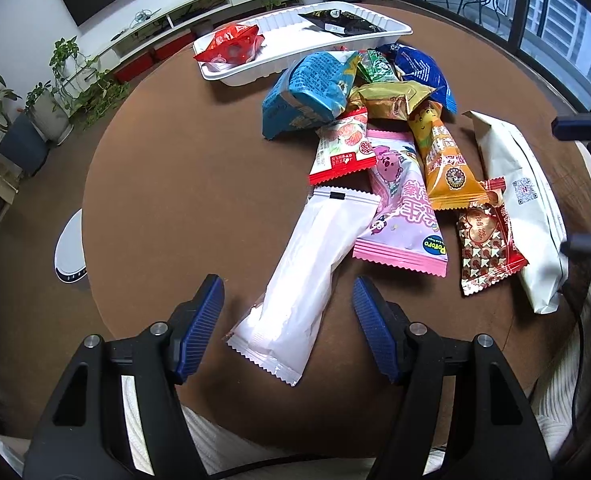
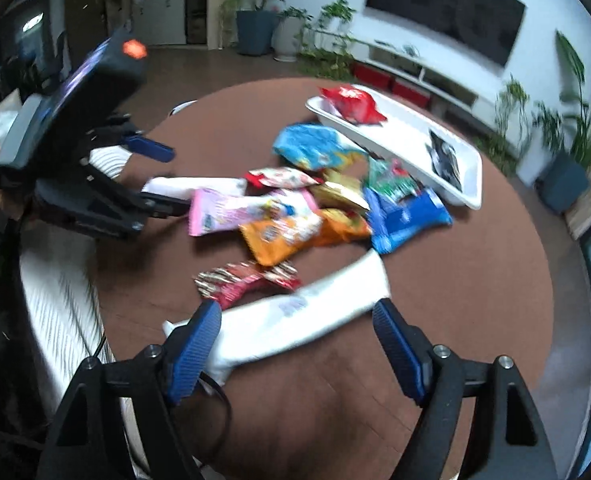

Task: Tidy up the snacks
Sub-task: 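Move the right tool toward the long white wrapper and lower it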

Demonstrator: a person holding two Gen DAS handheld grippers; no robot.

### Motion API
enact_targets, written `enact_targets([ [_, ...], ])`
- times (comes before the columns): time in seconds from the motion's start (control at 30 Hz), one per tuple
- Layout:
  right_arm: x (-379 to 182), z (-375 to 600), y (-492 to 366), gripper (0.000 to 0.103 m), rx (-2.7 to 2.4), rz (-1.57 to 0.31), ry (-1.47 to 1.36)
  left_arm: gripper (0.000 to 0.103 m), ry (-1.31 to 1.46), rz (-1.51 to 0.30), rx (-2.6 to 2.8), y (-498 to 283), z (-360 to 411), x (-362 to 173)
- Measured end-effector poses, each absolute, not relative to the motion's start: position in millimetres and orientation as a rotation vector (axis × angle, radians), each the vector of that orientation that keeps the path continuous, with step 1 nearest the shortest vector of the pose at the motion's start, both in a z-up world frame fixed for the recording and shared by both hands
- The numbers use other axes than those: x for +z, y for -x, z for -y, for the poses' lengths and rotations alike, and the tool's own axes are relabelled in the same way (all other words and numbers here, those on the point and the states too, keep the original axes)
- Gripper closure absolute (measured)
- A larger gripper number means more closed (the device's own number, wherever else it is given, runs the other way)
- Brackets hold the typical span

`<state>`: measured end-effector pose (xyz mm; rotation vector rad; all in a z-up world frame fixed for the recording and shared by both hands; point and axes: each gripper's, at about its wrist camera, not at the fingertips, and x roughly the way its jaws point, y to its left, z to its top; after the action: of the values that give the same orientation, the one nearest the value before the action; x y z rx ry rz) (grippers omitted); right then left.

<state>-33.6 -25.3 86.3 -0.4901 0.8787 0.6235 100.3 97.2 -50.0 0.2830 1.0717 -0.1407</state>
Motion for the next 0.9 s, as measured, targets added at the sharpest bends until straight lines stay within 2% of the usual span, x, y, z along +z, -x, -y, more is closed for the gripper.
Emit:
enact_targets([
  [0.23,66.0,-10.3,52.3,0.023,0.637,-0.838,0.657,0.038,-0.284,-1.072,-0.139,-100.0,-98.3,-50.8],
  [0.33,66.8,-7.6,58.5,0.018,0.623,-0.799,0.703,0.038,-0.287,-1.073,-0.138,-100.1,-98.1,-51.3],
  [0.53,69.8,13.7,62.8,0.016,0.627,-0.811,0.795,0.038,-0.283,-1.072,-0.134,-102.5,-98.9,-51.5],
  [0.8,81.2,47.7,50.9,0.014,0.519,-0.835,0.804,0.038,-0.279,-1.067,-0.133,-103.6,-97.2,-51.8],
  [0.9,84.0,64.7,38.7,0.014,0.513,-0.899,0.678,0.038,-0.28,-1.065,-0.133,-103.6,-96.6,-52.3],
])
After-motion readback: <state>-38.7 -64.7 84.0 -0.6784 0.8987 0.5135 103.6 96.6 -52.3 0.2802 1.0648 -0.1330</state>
